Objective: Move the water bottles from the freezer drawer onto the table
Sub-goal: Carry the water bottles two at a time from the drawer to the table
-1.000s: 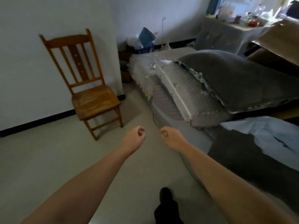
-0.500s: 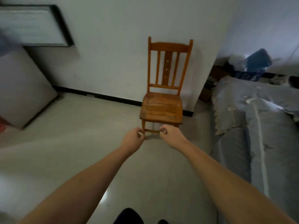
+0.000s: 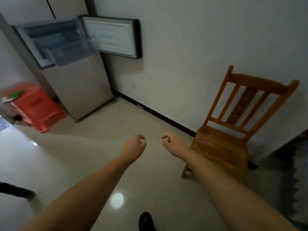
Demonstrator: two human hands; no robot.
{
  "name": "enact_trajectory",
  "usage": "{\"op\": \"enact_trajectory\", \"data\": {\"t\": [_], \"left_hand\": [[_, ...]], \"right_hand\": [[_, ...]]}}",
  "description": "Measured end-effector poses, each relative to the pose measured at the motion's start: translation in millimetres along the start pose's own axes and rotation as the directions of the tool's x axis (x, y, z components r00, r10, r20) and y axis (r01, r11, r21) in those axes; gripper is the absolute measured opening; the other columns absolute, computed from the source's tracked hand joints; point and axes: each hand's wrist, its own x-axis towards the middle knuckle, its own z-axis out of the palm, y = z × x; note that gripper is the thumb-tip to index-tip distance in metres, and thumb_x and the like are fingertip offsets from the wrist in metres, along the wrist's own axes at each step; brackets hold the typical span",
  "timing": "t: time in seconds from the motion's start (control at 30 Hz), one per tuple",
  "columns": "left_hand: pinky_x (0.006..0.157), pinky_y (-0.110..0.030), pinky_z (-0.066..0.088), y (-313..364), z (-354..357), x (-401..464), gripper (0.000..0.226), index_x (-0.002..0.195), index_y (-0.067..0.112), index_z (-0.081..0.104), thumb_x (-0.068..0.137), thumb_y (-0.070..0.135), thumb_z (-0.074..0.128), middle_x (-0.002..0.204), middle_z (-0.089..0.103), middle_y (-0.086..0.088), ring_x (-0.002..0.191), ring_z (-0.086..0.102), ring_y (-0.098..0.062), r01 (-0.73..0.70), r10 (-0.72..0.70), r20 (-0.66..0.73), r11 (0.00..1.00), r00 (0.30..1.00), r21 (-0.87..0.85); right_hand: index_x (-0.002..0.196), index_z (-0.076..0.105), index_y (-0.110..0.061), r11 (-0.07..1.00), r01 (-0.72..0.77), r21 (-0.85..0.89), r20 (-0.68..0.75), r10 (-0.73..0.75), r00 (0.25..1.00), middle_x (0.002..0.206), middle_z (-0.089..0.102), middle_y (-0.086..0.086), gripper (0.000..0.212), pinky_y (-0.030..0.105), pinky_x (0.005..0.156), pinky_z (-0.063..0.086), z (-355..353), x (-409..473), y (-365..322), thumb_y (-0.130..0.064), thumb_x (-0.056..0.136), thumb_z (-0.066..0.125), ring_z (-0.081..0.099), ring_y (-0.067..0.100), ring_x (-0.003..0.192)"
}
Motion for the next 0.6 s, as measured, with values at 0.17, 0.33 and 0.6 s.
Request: {"op": "enact_trajectory", "data": {"t": [0.17, 0.33, 0.6], "left_hand": [[0.078, -0.029, 0.045, 8, -60, 103, 0.027, 0.117, 0.013, 0.060, 0.092, 0.019, 0.050, 0.091, 0.060, -0.004, 0.084, 0.059, -0.022, 0.000, -0.002, -0.071, 1.000, 0.997, -0.030], [0.073, -0.030, 0.046, -5, -94, 170, 0.026, 0.114, 0.011, 0.060, 0.091, 0.017, 0.049, 0.080, 0.056, 0.000, 0.077, 0.056, -0.019, 0.051, -0.058, -0.104, 0.997, 0.993, -0.063], [0.059, -0.022, 0.040, -31, -145, 299, 0.026, 0.114, 0.009, 0.060, 0.092, 0.014, 0.048, 0.081, 0.055, -0.001, 0.075, 0.053, -0.017, 0.165, -0.191, -0.207, 0.977, 0.960, -0.137]], "right_hand": [[0.125, 0.061, -0.014, 0.999, 0.046, 0.009, -0.027, -0.046, 0.999, 0.089, 0.051, -0.003, 0.034, 0.024, 0.065, 0.040, -15, 108, -55, -0.020, 0.095, 0.048, 0.050, 0.016, 0.081], [0.125, 0.061, -0.011, 0.997, 0.077, 0.003, 0.038, -0.077, 0.996, 0.091, 0.056, 0.005, 0.034, 0.031, 0.075, 0.045, -16, 188, -97, -0.016, 0.094, 0.048, 0.053, 0.017, 0.082], [0.128, 0.058, -0.013, 0.980, 0.196, -0.031, 0.176, -0.187, 0.966, 0.104, 0.062, 0.011, 0.037, 0.037, 0.087, 0.049, -12, 347, -154, -0.017, 0.093, 0.049, 0.062, 0.028, 0.104]]}}
